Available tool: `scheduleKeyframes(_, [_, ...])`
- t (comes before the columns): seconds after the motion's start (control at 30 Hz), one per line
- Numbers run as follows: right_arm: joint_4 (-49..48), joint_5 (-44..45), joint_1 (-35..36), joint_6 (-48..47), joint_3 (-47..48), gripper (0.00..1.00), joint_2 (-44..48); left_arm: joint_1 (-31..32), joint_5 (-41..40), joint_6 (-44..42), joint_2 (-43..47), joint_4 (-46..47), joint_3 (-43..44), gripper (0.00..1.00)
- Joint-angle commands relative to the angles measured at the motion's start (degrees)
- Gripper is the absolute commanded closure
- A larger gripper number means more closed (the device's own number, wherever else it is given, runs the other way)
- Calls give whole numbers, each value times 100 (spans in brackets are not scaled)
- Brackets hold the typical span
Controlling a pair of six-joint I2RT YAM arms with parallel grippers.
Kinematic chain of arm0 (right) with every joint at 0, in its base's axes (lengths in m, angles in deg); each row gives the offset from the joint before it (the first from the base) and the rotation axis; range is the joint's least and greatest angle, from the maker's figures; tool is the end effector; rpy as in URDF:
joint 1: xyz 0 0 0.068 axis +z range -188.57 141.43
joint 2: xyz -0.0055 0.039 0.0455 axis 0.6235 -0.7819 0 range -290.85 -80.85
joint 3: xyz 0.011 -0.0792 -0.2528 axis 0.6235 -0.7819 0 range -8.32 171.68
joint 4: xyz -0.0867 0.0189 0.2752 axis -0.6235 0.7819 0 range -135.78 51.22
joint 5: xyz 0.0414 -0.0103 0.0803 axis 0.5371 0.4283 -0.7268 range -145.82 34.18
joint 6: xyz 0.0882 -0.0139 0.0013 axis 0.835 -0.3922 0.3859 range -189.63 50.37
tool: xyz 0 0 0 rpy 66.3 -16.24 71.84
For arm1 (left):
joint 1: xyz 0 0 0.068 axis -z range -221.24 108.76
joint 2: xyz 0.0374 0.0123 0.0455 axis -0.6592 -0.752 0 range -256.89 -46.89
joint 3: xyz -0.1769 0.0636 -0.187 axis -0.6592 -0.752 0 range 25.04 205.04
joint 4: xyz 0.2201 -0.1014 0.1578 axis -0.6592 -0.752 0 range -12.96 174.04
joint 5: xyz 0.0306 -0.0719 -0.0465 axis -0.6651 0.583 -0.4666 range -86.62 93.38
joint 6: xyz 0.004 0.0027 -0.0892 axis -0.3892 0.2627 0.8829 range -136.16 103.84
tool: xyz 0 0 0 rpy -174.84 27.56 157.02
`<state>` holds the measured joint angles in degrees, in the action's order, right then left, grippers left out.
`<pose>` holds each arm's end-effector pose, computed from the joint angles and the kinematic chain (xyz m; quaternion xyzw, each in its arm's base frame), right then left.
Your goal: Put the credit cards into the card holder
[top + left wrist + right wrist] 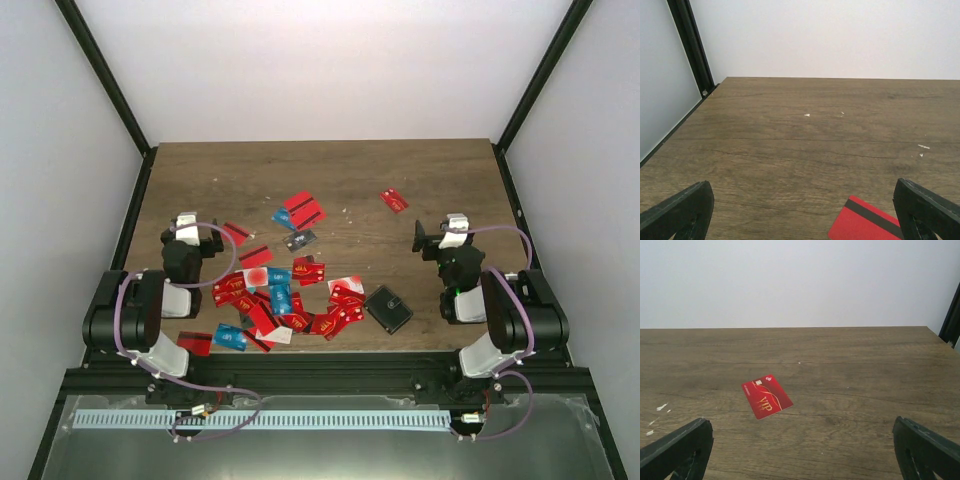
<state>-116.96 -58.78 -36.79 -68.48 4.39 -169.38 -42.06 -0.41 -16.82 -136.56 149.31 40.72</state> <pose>0.2916 0.0133 0.1058 -0.0216 0.7348 0.0363 0.6769 0.3033 0.0096 0.0992 -0.0226 0.7584 0.0335 0.6506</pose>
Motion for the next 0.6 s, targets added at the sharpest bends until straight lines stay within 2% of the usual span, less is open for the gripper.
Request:
scheduleKeyframes(0.0, [-58,-84,-77,18,117,0,20,13,67,-39,33,182,58,0])
scheduleKeyframes(0.3, [-68,-92,-68,20,122,0,11,12,50,-34,29,182,58,0])
scheduleKeyframes(0.4, [194,231,-37,74,209,0,189,30,-532,139,320,-57,84,0])
scheduleKeyframes(0.47, [1154,400,5,135,468,0,632,23,-871,313,875,-954,282,0])
scheduleKeyframes(0.57, [2892,326,15,459,1259,0,1329,29,-1224,594,1545,-3005,1076,0])
